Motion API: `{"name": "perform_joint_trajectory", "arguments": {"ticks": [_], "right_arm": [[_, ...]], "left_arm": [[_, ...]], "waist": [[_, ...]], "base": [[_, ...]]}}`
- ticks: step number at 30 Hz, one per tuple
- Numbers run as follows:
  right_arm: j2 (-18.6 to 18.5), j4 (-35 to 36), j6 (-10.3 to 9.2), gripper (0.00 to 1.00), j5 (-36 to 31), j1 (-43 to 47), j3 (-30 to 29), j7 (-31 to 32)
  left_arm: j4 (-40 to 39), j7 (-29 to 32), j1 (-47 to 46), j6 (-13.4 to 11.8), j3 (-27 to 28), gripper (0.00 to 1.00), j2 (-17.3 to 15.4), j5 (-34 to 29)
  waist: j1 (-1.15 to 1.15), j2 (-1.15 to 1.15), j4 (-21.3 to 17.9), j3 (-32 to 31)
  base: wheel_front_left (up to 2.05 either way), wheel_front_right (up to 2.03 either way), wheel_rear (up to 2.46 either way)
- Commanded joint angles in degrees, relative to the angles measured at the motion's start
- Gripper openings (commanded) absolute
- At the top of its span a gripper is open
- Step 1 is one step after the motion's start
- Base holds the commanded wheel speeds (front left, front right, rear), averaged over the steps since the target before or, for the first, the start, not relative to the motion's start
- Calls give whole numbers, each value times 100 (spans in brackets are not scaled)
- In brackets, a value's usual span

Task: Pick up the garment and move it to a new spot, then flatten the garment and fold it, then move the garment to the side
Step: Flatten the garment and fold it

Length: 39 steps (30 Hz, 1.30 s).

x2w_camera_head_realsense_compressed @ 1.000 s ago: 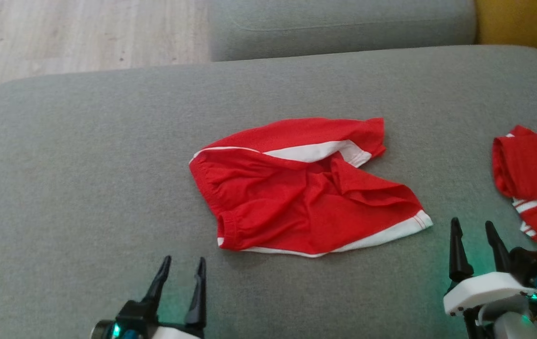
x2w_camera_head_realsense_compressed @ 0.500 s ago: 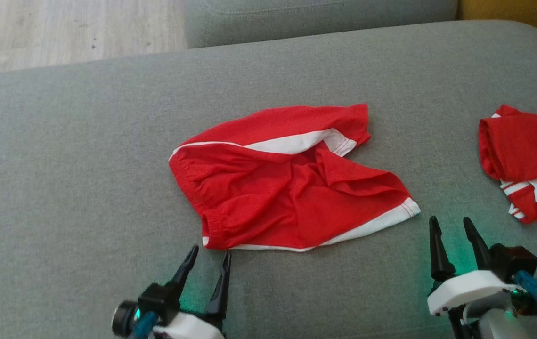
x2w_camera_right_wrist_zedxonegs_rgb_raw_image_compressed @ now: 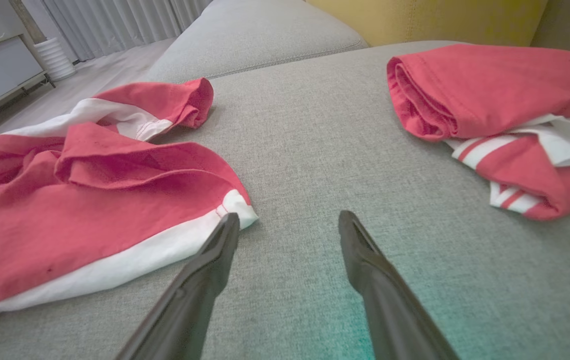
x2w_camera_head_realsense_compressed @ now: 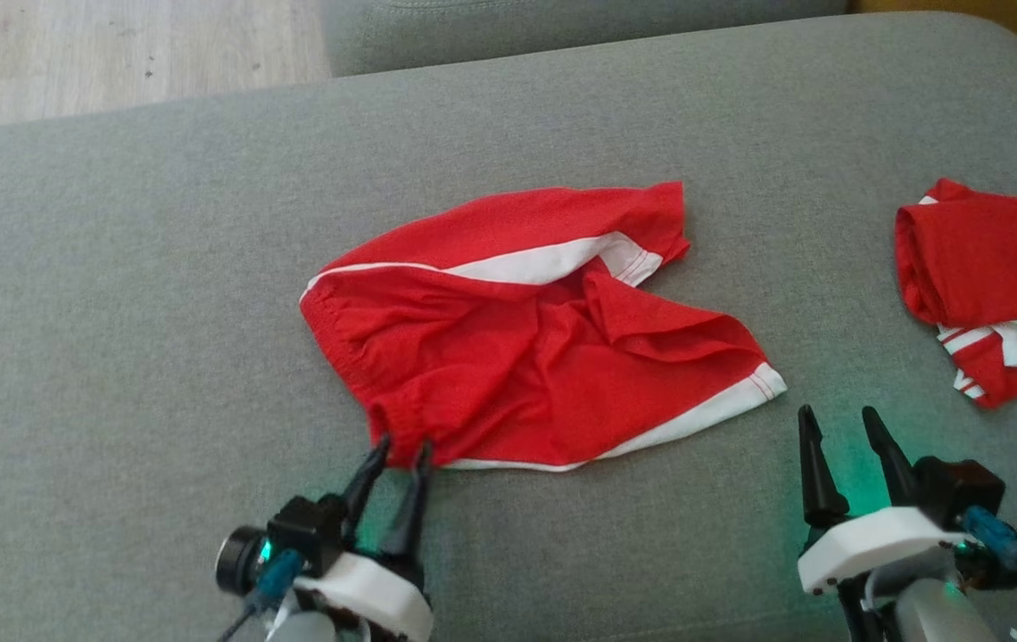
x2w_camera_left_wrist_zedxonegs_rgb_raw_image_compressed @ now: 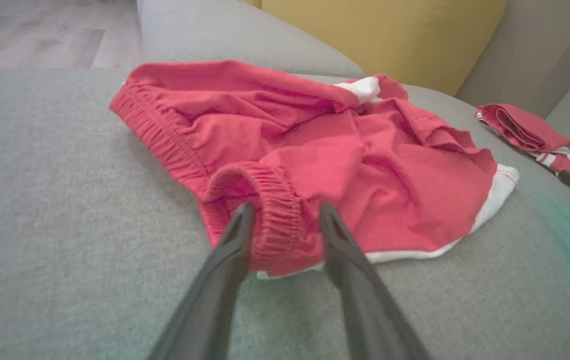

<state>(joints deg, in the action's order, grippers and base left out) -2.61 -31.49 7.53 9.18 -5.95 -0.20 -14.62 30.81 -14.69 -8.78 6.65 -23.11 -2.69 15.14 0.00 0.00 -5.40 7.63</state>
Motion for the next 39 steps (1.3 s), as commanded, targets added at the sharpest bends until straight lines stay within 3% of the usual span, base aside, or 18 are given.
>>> {"name": "perform_joint_trajectory", "arguments": {"ticks": [1, 2, 3, 18, 31, 39], "right_arm": [[-27, 127, -4, 100, 45, -233, 164, -38], [-27, 122, -4, 100, 58, -237, 170, -38], [-27, 118, -4, 100, 73, -240, 174, -38], [-27, 214, -4, 100, 250, -335, 50, -38], [-27, 284, -4, 100, 224, -527, 114, -38], [-27, 368, -4, 100, 249, -543, 111, -38]], "left_arm": [[-195, -30, -271, 44, 99, 40, -19, 14], [-249, -30, -298, 50, 87, 14, -19, -13], [-292, -30, -308, 56, 75, 0, -19, -11], [-1013, -30, 206, 40, 391, 0, -19, -84], [-456, -30, -498, -142, 723, 0, -19, -253], [160, -30, -736, -511, 932, 0, -19, -406]], "waist": [[0, 0, 7, 7], [0, 0, 16, 13], [0, 0, 32, 21], [0, 0, 531, 95], [0, 0, 25, 437], [0, 0, -199, 452]], "base": [[0, 0, 0], [0, 0, 0], [0, 0, 0], [0, 0, 0], [0, 0, 0], [0, 0, 0]]}}
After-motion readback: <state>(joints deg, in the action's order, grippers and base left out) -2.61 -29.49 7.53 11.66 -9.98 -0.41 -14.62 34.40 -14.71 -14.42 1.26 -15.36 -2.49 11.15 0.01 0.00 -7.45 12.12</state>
